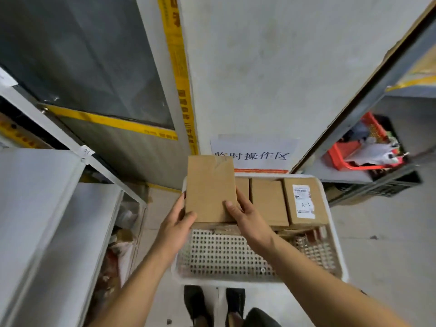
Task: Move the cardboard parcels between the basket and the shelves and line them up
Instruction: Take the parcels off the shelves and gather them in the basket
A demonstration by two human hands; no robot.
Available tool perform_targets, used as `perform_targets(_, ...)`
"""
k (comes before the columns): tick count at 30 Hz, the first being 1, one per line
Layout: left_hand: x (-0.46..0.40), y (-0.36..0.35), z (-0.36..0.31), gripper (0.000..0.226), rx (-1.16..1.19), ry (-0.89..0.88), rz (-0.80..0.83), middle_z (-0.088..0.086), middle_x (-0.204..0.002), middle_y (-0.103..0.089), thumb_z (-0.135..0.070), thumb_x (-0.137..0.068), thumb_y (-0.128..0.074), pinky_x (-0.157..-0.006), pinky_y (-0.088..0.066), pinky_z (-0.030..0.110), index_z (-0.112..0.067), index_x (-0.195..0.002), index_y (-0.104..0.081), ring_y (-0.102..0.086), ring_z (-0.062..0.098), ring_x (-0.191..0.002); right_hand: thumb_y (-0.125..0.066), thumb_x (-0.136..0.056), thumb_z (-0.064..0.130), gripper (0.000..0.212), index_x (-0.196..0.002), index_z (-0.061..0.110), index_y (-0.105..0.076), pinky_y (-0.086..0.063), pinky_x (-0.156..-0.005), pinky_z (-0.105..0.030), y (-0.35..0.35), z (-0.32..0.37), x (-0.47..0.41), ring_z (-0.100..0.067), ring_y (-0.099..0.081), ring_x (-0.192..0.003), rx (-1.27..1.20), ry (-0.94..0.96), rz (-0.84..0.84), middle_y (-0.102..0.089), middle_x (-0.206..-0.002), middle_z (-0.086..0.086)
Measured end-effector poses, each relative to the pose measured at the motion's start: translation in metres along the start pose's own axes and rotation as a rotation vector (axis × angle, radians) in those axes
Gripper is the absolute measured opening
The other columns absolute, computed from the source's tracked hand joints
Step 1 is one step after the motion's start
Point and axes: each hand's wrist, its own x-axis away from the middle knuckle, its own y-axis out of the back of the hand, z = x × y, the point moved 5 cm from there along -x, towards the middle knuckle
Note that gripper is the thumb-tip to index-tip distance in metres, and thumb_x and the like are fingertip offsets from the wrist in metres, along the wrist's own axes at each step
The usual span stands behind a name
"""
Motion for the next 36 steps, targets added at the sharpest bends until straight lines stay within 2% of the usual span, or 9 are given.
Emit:
perform_targets(3,-0.023,-0.035,0.008,0.066,-0.089,0.033,0.123,-0.015,-0.145,-0.061,-0.055,-0.083,-0.073,-0.112,-0.049,0.05,-0.078,-0.134,-0.038,-0.061,0.012,-0.13,-0.056,-0.109,0.024,0.055,-0.16,0.035,-0.036,-0.051,-0.103,-0.017,0.039,-0.017,0.001,-0.005,-0.062,-0.131,-0.012,-0.034,-0.106,-0.066,-0.142,0.011)
perform_targets(7,-0.056,-0.095,0.019,0.08,-0.19,0.036,0.322,-0.008,-0.159,-0.048,-0.043,-0.093,-0.072,-0.119,-0.041,0.05,-0.061,-0.155,-0.025,-0.052,0.013,-0.138,-0.061,-0.107,0.023,0.056,-0.16,0.03,-0.042,-0.05,-0.115,-0.038,0.095,-0.036,0.016,-0.012,-0.064,-0.131,-0.038,-0.075,-0.316,-0.067,-0.143,0.007)
perform_targets(12,-0.061,-0.173,0.009,0.086,-0.332,-0.035,0.468,-0.013,-0.14,-0.043,-0.03,-0.101,-0.069,-0.115,-0.038,0.037,-0.048,-0.163,-0.012,-0.042,0.006,-0.132,-0.063,-0.106,0.034,0.051,-0.155,0.041,-0.048,-0.053,-0.11,-0.036,0.162,-0.041,0.042,-0.011,-0.064,-0.13,-0.004,-0.055,-0.502,-0.063,-0.147,0.012)
perform_targets(15,-0.064,-0.213,0.011,0.093,-0.395,-0.074,0.49,-0.001,-0.158,-0.047,-0.035,-0.098,-0.072,-0.118,-0.04,0.045,-0.055,-0.161,-0.007,-0.044,0.016,-0.144,-0.065,-0.105,0.032,0.05,-0.153,0.037,-0.053,-0.049,-0.115,-0.044,0.201,-0.047,0.051,-0.011,-0.063,-0.131,-0.025,-0.066,-0.582,-0.065,-0.144,0.013)
perform_targets(18,-0.068,-0.248,0.007,0.094,-0.452,-0.061,0.487,0.004,-0.161,-0.044,-0.042,-0.097,-0.071,-0.113,-0.045,0.044,-0.055,-0.161,-0.003,-0.046,0.017,-0.141,-0.061,-0.107,0.022,0.045,-0.15,0.035,-0.056,-0.046,-0.117,-0.048,0.241,-0.055,0.048,-0.019,-0.061,-0.134,-0.085,-0.098,-0.605,-0.067,-0.143,0.008)
perform_targets(22,-0.083,-0.288,0.007,0.095,-0.439,-0.069,0.448,0.001,-0.156,-0.049,-0.038,-0.096,-0.072,-0.099,-0.041,0.029,-0.052,-0.162,-0.006,-0.046,0.004,-0.121,-0.059,-0.106,0.02,0.048,-0.152,0.033,-0.053,-0.054,-0.103,-0.041,0.285,-0.061,0.03,-0.027,-0.06,-0.133,-0.117,-0.129,-0.542,-0.065,-0.145,0.005)
perform_targets(25,-0.101,-0.314,0.012,0.095,-0.446,-0.043,0.419,0.003,-0.156,-0.051,-0.039,-0.095,-0.073,-0.101,-0.043,0.032,-0.054,-0.162,-0.007,-0.05,0.01,-0.127,-0.063,-0.103,0.022,0.053,-0.155,0.029,-0.052,-0.046,-0.117,-0.048,0.313,-0.068,0.016,-0.028,-0.056,-0.14,-0.157,-0.122,-0.531,-0.062,-0.149,0.003)
perform_targets(31,-0.116,-0.342,0.031,0.098,-0.458,0.018,0.397,0.006,-0.155,-0.051,-0.036,-0.094,-0.075,-0.108,-0.051,0.045,-0.055,-0.161,-0.006,-0.053,0.016,-0.129,-0.058,-0.107,0.014,0.045,-0.15,0.027,-0.056,-0.043,-0.12,-0.049,0.341,-0.09,0.004,-0.028,-0.053,-0.143,-0.155,-0.154,-0.523,-0.062,-0.149,0.002)
perform_targets(36,-0.118,-0.354,0.038,0.095,-0.448,0.026,0.366,-0.013,-0.131,-0.052,-0.032,-0.096,-0.073,-0.095,-0.043,0.029,-0.053,-0.161,-0.006,-0.047,0.001,-0.113,-0.061,-0.106,0.023,0.048,-0.153,0.031,-0.053,-0.041,-0.121,-0.048,0.355,-0.088,0.001,-0.019,-0.054,-0.142,-0.1,-0.155,-0.528,-0.061,-0.151,0.008)
